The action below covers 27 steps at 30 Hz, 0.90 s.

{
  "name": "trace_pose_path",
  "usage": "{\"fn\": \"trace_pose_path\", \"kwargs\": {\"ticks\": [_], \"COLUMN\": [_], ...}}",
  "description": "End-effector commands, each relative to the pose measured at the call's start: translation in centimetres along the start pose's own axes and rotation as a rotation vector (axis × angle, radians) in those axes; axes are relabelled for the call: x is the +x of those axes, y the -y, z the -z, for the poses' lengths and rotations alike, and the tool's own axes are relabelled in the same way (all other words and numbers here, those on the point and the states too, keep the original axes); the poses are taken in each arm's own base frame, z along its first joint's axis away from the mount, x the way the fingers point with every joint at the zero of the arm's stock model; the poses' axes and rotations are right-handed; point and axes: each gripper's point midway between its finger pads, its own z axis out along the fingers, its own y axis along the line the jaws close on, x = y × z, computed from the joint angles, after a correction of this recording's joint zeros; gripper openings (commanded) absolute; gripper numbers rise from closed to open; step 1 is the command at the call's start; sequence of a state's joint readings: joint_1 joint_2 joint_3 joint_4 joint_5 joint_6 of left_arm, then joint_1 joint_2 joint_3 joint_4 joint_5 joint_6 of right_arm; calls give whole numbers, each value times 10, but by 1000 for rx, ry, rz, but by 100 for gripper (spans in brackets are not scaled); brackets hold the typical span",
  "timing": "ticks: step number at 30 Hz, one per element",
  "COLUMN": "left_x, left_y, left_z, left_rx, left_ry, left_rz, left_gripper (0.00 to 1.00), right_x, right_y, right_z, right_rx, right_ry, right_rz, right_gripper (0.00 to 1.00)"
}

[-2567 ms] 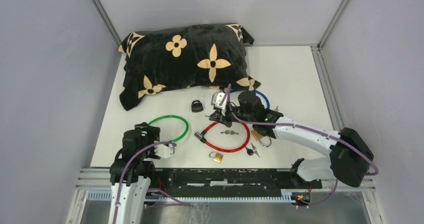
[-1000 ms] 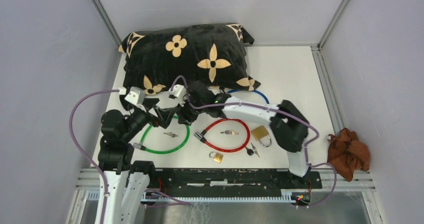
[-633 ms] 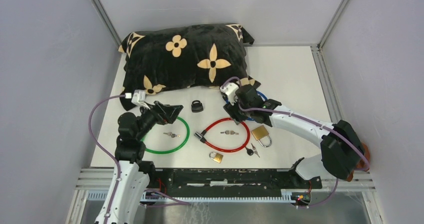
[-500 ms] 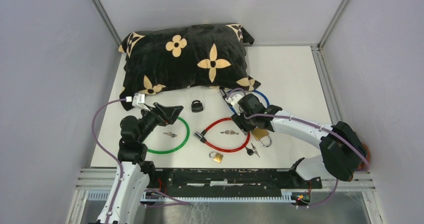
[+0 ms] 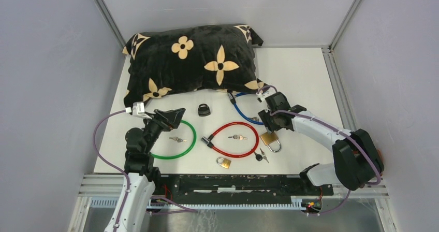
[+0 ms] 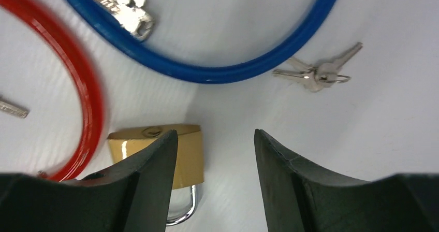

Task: Lock with the key
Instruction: Adjust the lock at the center of the board.

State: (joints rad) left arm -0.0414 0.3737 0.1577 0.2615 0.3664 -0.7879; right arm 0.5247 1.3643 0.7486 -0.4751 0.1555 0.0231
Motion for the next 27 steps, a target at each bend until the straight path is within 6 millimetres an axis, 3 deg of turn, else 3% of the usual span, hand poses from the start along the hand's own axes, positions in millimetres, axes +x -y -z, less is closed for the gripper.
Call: {"fn": "trace_pose_path", "kwargs": {"ticks": [1, 6, 10, 14, 18, 27], "left_x": [-15, -14, -11, -11, -10, -8], "left_y": [1, -5, -9, -10, -13, -15], "left_z": [-1, -2, -3, -4, -4, -5], "left_rx": [-1, -27, -37, -45, -54, -62], "left_ry": [73, 73, 63, 65, 62, 55], "left_rz": [-31, -26, -20, -18, -16, -7], "left_gripper": [100, 100, 100, 100, 100, 100], "right_x": [-32, -57, -77, -82, -74, -52], "right_y": [34, 71, 80, 72, 67, 26], "right_z": [-2, -12, -29, -46, -60, -64], "right_rx": [53, 73, 56, -5, -28, -163], "right_ry": [82, 173, 159, 127, 77, 36], "right_rz": [-90, -208, -182, -158, -155, -142], "right_gripper": [61, 61, 58, 55, 52, 48]}}
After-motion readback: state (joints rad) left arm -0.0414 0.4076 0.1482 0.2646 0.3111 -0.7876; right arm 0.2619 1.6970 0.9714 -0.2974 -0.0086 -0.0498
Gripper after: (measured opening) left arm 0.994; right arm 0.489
